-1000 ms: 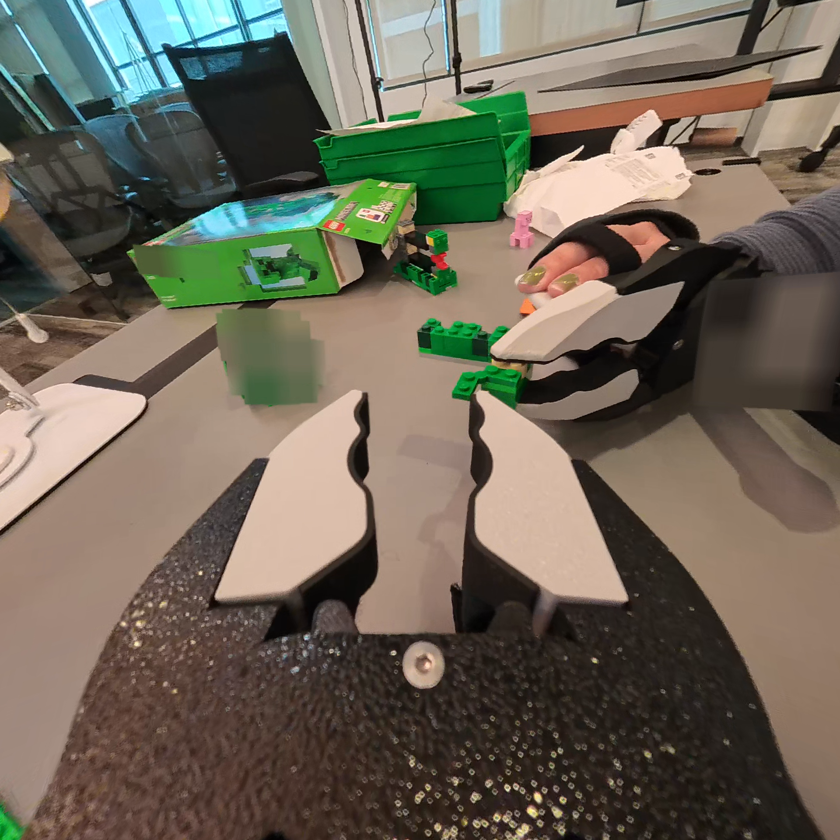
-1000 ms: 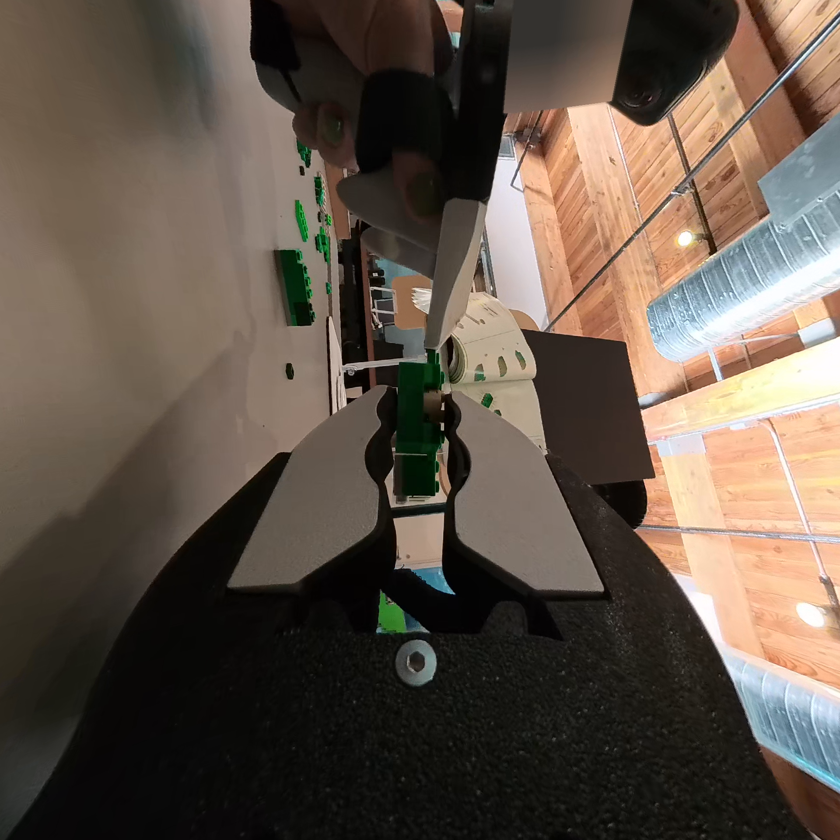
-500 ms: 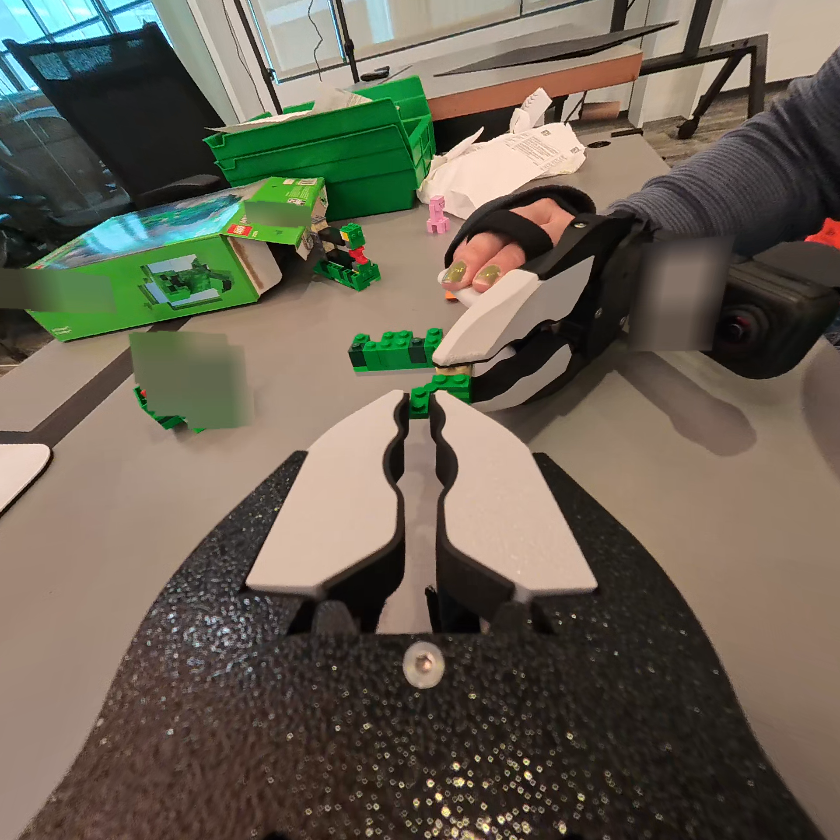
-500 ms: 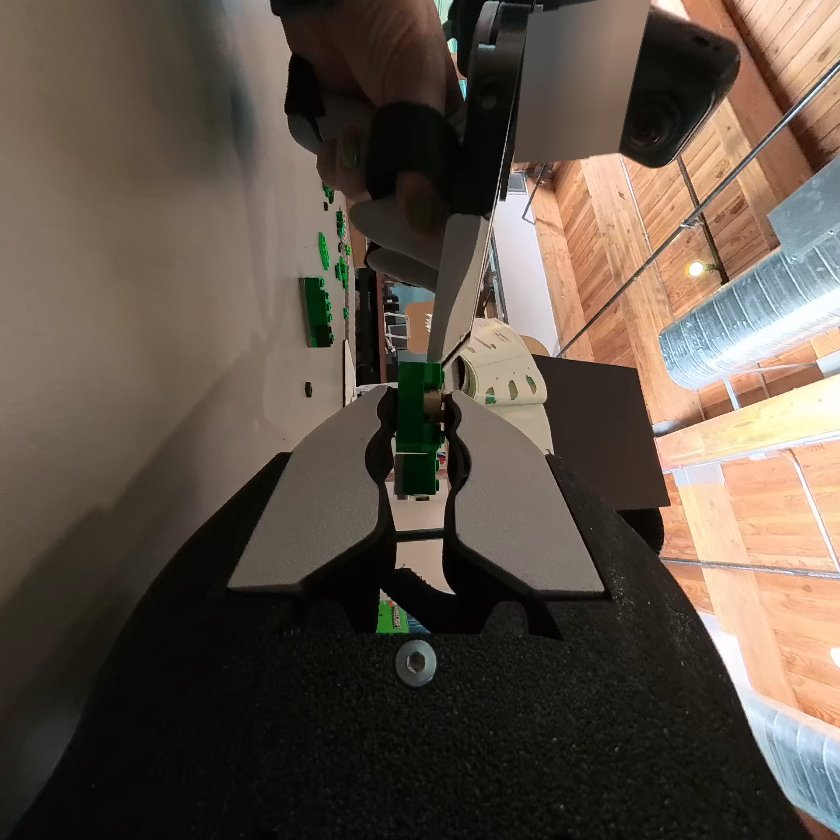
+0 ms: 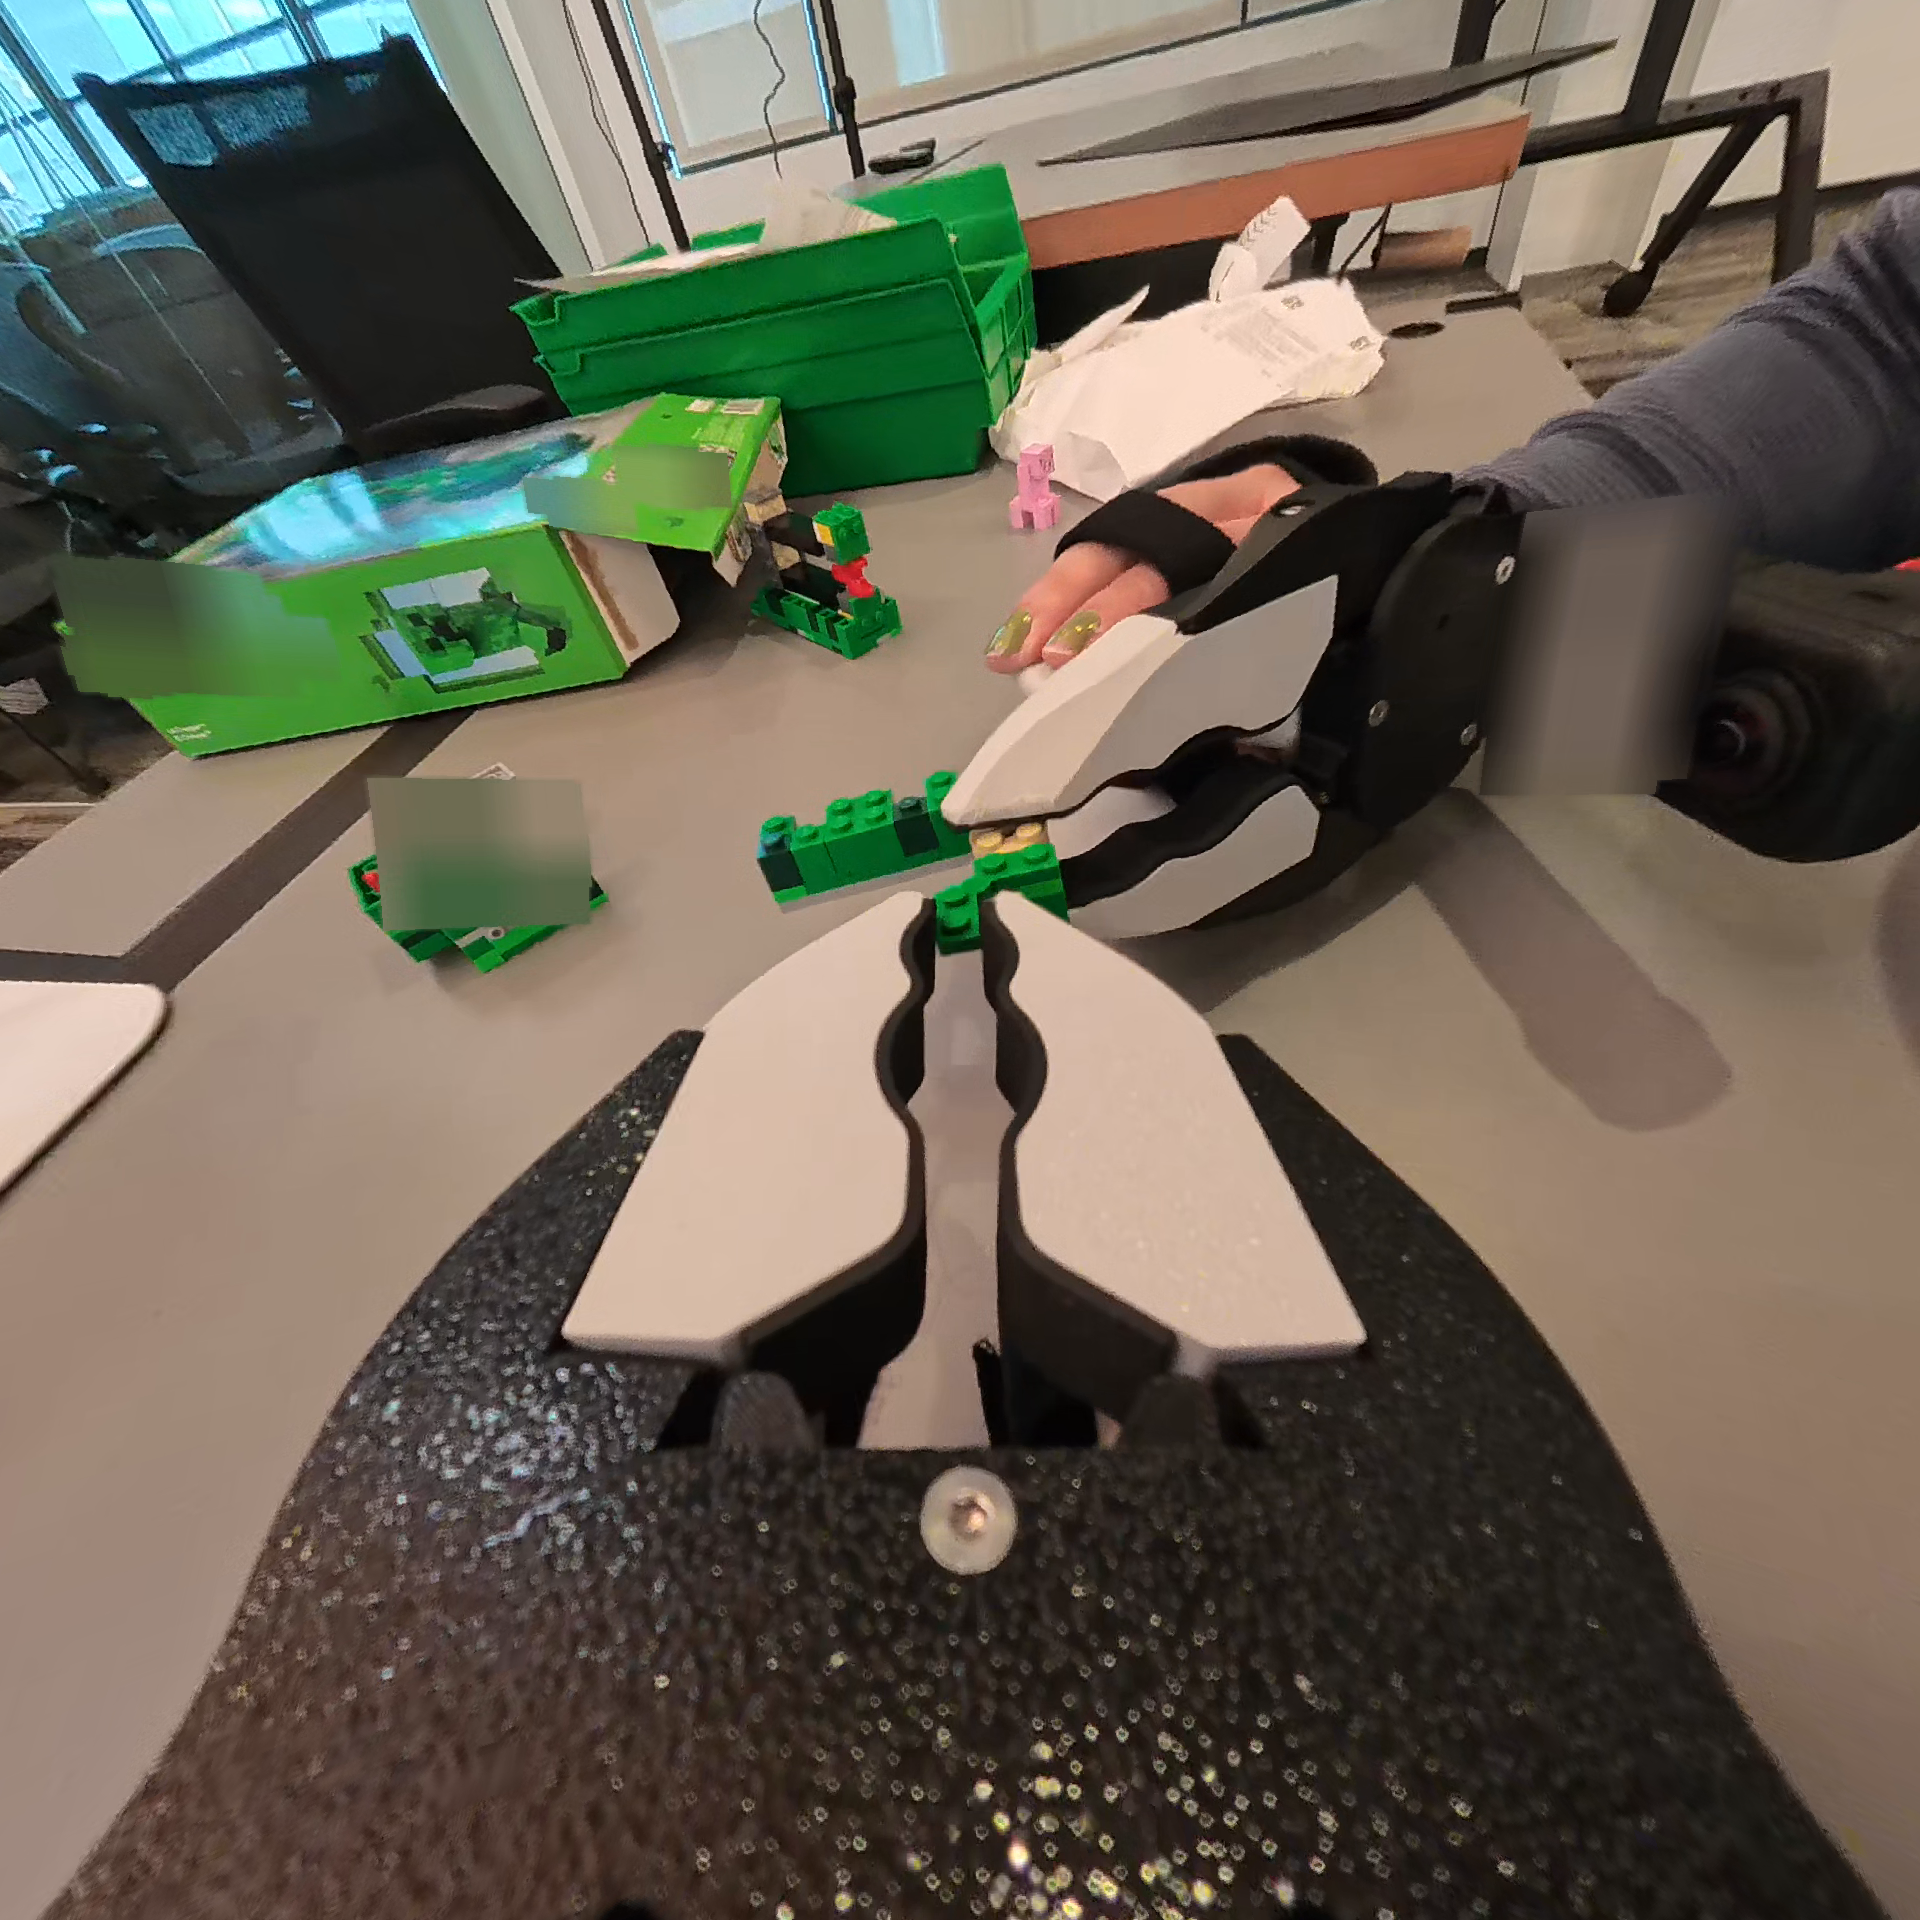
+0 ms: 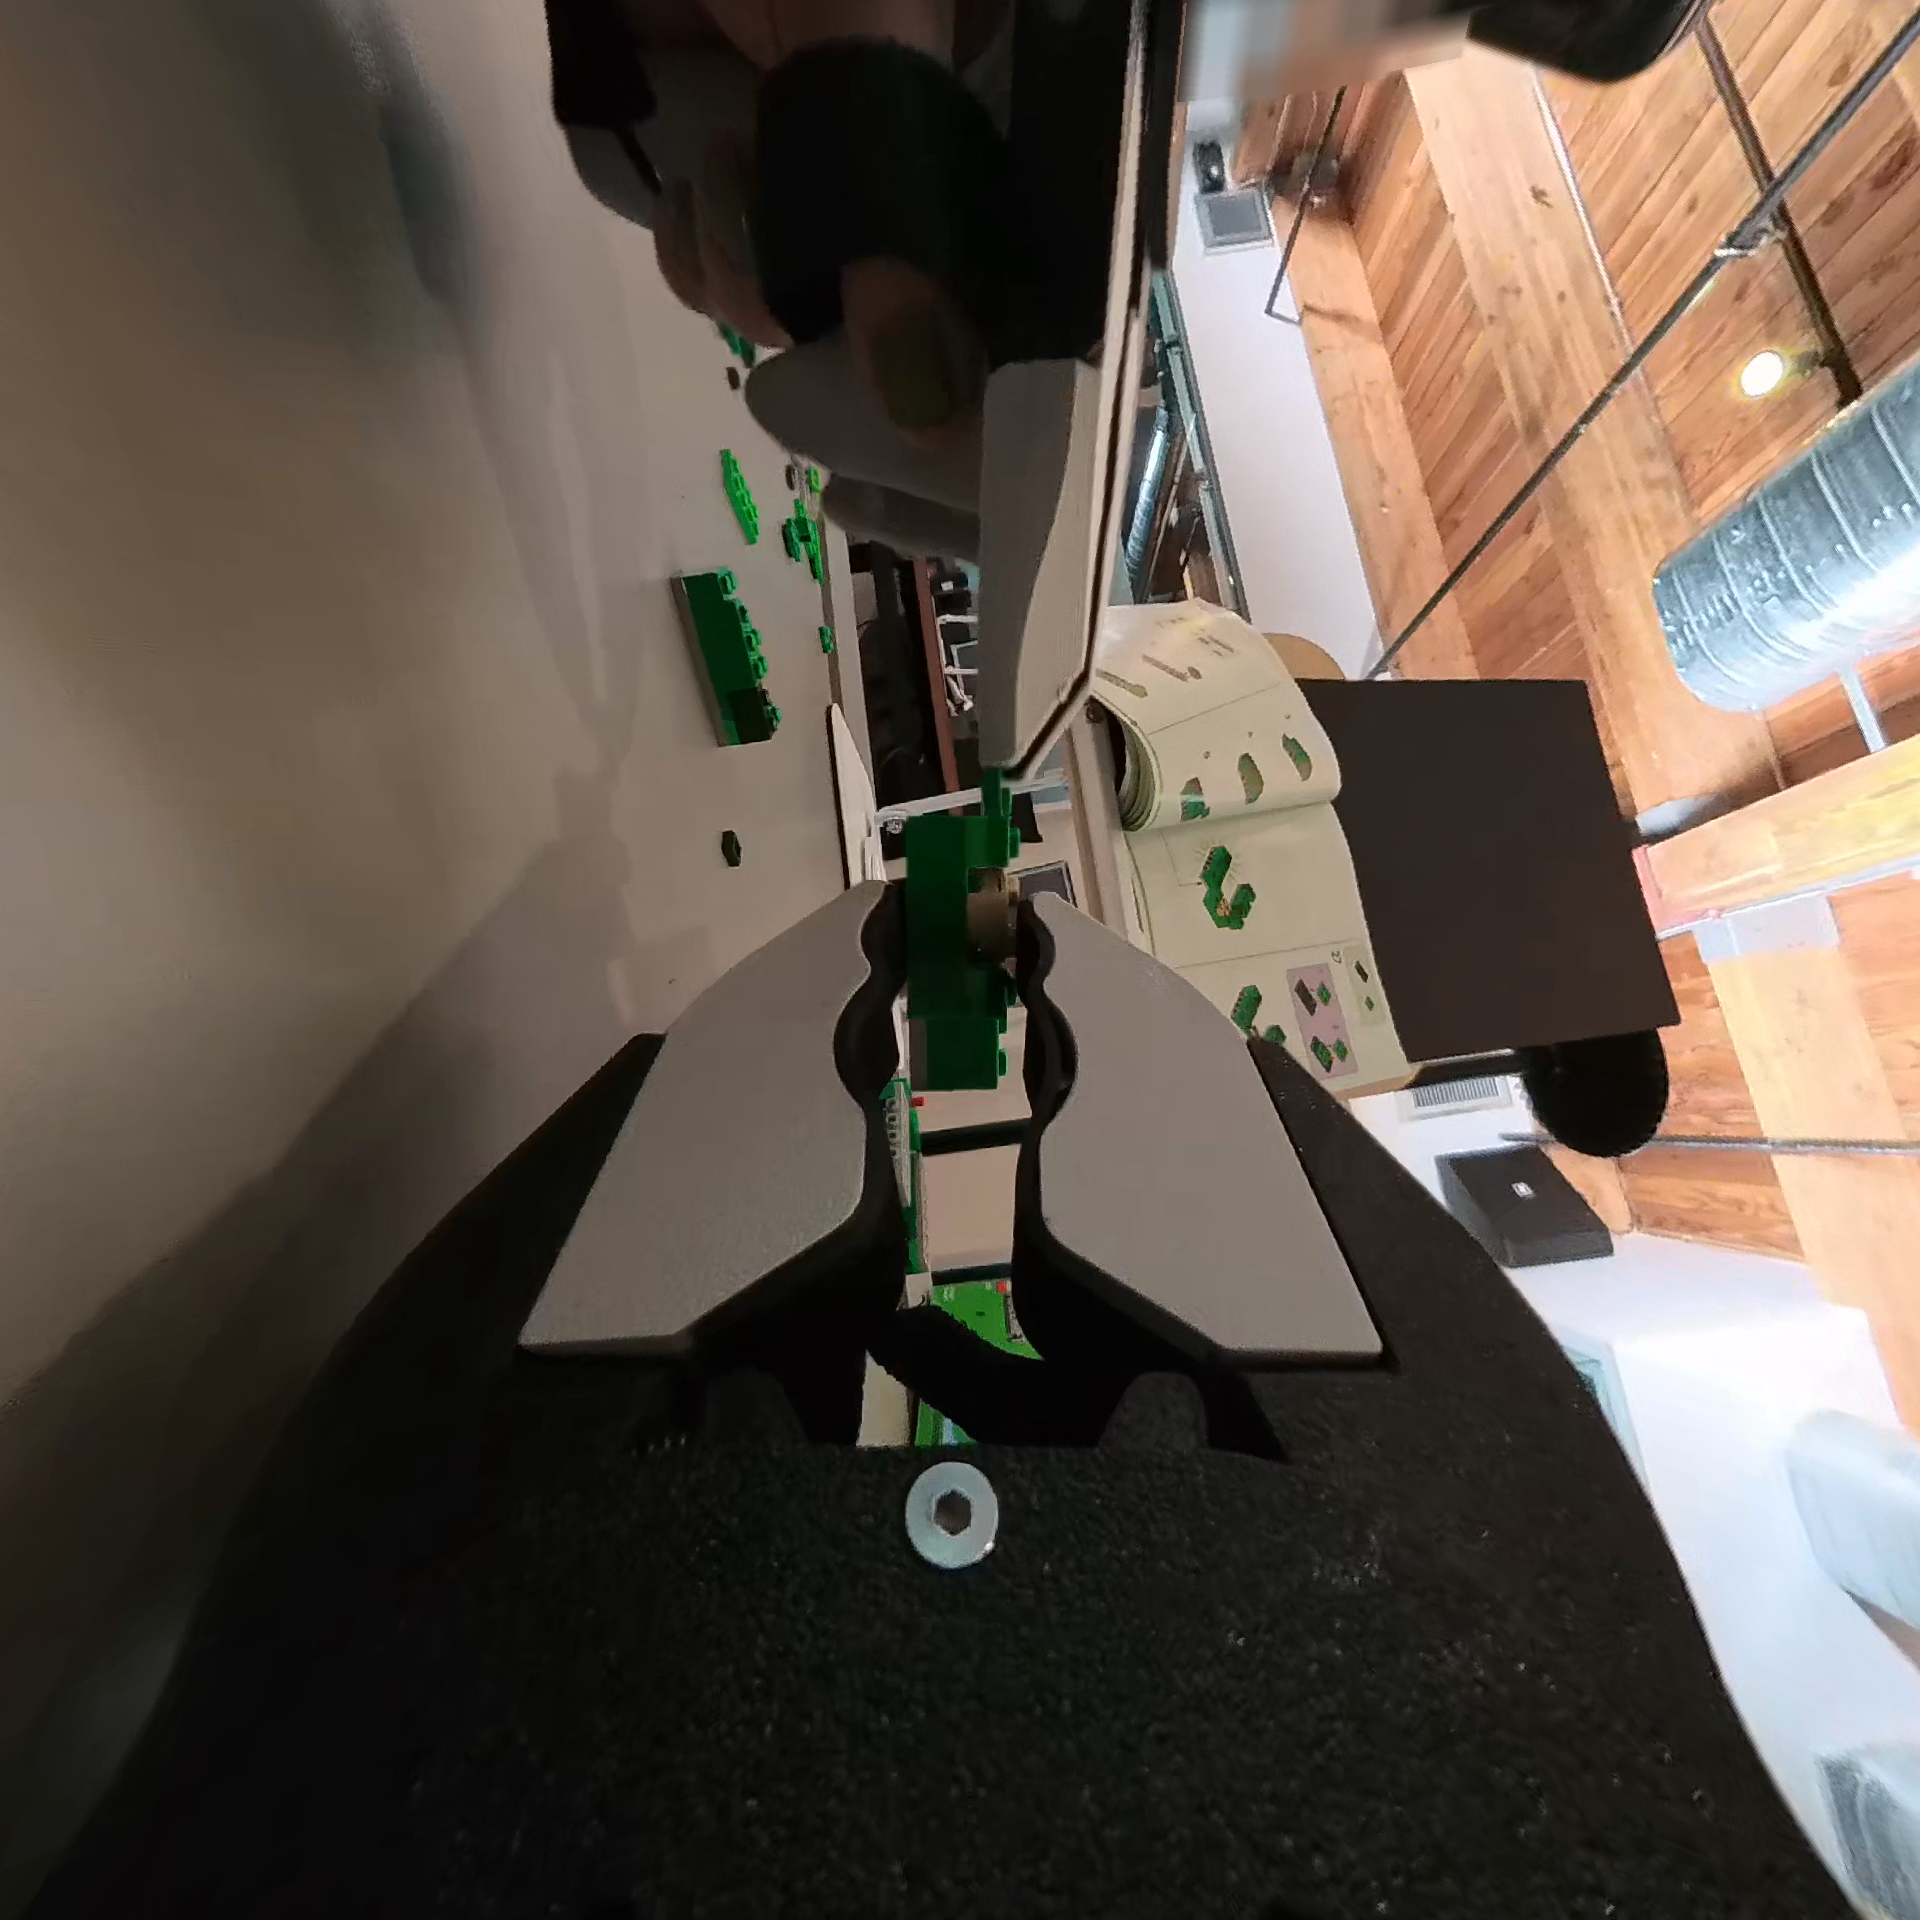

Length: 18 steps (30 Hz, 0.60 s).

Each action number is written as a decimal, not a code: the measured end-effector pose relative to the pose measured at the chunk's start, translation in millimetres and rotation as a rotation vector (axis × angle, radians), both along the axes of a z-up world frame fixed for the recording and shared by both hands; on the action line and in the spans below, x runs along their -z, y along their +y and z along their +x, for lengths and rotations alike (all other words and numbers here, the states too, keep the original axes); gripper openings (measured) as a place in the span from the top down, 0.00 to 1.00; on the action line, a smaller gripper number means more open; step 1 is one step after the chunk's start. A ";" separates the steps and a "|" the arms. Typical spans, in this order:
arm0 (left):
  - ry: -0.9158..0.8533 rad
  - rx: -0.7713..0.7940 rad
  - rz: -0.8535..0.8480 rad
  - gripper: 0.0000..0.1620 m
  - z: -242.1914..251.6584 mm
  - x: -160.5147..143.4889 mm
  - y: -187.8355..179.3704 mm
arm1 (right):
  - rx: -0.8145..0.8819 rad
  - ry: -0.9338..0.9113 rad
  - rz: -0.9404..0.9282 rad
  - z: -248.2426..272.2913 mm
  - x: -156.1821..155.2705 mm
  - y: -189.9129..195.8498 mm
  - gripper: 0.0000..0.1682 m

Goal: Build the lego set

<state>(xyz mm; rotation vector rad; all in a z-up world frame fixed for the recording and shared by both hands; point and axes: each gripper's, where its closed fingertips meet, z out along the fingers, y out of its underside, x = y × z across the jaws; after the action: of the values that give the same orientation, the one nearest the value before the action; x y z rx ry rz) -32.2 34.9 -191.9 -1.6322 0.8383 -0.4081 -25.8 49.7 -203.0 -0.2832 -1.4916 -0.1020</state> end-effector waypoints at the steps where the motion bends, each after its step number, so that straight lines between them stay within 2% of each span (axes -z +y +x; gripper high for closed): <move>1: 0.020 -0.028 0.009 0.92 -6.1 -2.3 0.6 | 0.008 0.002 -0.003 -0.1 -0.5 0.8 0.88; 3: 0.063 -0.171 0.022 0.77 -34.8 -7.5 6.9 | 0.029 0.004 0.015 0.2 -0.6 5.0 0.89; 5: 0.083 -0.293 0.007 0.69 -66.5 -8.5 8.5 | 0.040 0.004 0.036 0.6 -0.1 7.7 0.89; 9: 0.071 -0.428 -0.144 0.67 -107.2 12.1 7.9 | 0.041 0.010 0.044 -1.0 -0.4 8.4 0.89; 14: 0.119 -0.514 -0.390 0.67 -122.0 55.1 9.2 | 0.047 0.012 0.042 -1.3 0.2 11.2 0.89; 18: 0.175 -0.525 -0.428 0.73 -119.5 68.3 11.4 | 0.050 0.013 0.018 -1.0 0.1 14.2 0.89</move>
<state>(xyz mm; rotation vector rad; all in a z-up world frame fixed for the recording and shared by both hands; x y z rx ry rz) -151.7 46.3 -260.2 -2.2295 0.4302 -0.0718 -26.8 64.0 -203.0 -0.3066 -1.4703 -0.1535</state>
